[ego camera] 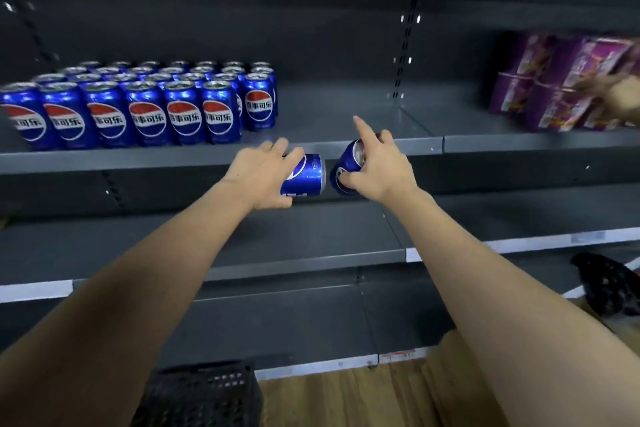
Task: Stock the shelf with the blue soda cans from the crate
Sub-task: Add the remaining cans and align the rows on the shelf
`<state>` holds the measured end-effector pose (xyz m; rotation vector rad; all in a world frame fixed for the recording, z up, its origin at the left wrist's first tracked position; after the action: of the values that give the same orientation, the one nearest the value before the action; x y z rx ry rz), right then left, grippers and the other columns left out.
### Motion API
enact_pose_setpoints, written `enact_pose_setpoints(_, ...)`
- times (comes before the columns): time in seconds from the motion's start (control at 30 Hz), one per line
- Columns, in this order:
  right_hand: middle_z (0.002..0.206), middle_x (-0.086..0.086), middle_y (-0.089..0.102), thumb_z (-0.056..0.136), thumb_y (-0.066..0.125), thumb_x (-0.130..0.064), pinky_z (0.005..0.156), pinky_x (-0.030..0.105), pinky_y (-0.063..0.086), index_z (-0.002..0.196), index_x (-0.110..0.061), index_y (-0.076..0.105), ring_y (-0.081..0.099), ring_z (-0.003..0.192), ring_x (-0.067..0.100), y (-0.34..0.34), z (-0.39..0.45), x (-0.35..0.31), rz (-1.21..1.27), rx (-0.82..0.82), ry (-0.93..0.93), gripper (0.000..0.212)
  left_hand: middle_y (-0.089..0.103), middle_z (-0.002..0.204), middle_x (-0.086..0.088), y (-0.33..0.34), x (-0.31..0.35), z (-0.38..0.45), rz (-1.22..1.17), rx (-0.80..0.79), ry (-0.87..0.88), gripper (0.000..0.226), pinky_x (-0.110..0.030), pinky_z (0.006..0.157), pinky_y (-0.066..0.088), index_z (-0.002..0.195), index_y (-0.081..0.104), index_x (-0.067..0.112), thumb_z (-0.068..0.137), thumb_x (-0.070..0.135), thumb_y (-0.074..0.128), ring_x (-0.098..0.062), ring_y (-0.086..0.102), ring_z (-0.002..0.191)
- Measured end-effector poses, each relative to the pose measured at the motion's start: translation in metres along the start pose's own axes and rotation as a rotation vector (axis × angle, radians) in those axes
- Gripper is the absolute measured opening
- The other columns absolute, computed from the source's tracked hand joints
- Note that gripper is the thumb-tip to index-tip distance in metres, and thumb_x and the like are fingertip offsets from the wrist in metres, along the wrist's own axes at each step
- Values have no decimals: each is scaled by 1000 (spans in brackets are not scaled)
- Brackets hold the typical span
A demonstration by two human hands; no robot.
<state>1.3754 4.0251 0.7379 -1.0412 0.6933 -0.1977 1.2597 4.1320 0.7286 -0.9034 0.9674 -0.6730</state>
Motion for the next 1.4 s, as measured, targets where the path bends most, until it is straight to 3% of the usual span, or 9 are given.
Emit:
enact_pose_setpoints(0.17, 129, 6, 39, 79, 67, -36, 78, 32, 42, 151, -37, 8, 53, 106, 31, -4, 47, -22, -15, 36, -32, 93, 44, 121, -6, 3, -34, 27, 39, 54, -35, 72, -31, 63, 34, 134, 30, 18, 77, 48, 61, -25, 51, 104)
enact_pose_setpoints(0.47, 134, 1, 35, 80, 64, -31, 79, 31, 41, 148, -45, 14, 50, 112, 28, 1, 130, -36, 16, 39, 15, 86, 44, 128, -10, 27, -79, 80, -46, 98, -82, 75, -36, 72, 44, 138, 27, 15, 80, 50, 59, -28, 50, 110)
enact_pose_setpoints(0.7, 141, 1, 30, 80, 63, -24, 81, 32, 41, 148, -43, 21, 50, 116, 28, 28, 162, -32, -7, 33, 62, 82, 41, 129, -9, 47, -82, 115, -87, 81, -77, 78, -33, 69, 39, 141, 24, 16, 80, 51, 60, -26, 49, 113)
enact_pose_setpoints(0.93, 142, 2, 28, 81, 64, -26, 85, 34, 41, 147, -44, 20, 49, 118, 30, 41, 183, -17, 13, 7, 105, 82, 43, 125, -8, 57, -76, 129, -135, 82, -43, 82, -35, 74, 46, 137, 27, 18, 77, 63, 59, -25, 52, 109)
enact_pose_setpoints(1.03, 144, 3, 24, 82, 65, -27, 95, 37, 42, 148, -42, 20, 46, 120, 31, 43, 191, -11, 65, -36, 117, 81, 43, 126, -7, 62, -77, 132, -161, 57, -39, 84, -36, 77, 48, 138, 28, 19, 75, 65, 59, -25, 51, 110)
enact_pose_setpoints(1.17, 144, 6, 22, 85, 64, -29, 95, 32, 39, 147, -42, 24, 47, 119, 33, 42, 198, -10, 63, -64, 89, 75, 44, 128, -7, 72, -80, 138, -220, -18, -29, 87, -40, 87, 48, 138, 29, 18, 73, 67, 60, -26, 49, 114)
enact_pose_setpoints(1.4, 144, 9, 23, 84, 69, -23, 99, 33, 40, 146, -35, 30, 46, 122, 33, 53, 210, -13, 112, -92, -1, 74, 44, 130, -5, 86, -85, 144, -325, -148, -35, 92, -40, 87, 46, 140, 26, 19, 71, 69, 61, -27, 47, 118)
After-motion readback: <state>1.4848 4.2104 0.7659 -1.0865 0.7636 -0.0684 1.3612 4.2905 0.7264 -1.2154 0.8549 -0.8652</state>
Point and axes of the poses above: each hand's wrist, its own z-axis towards the middle knuckle, its own y-axis out of the palm, x = y × z, the point moved 9 cm from there along z, towards the middle knuckle
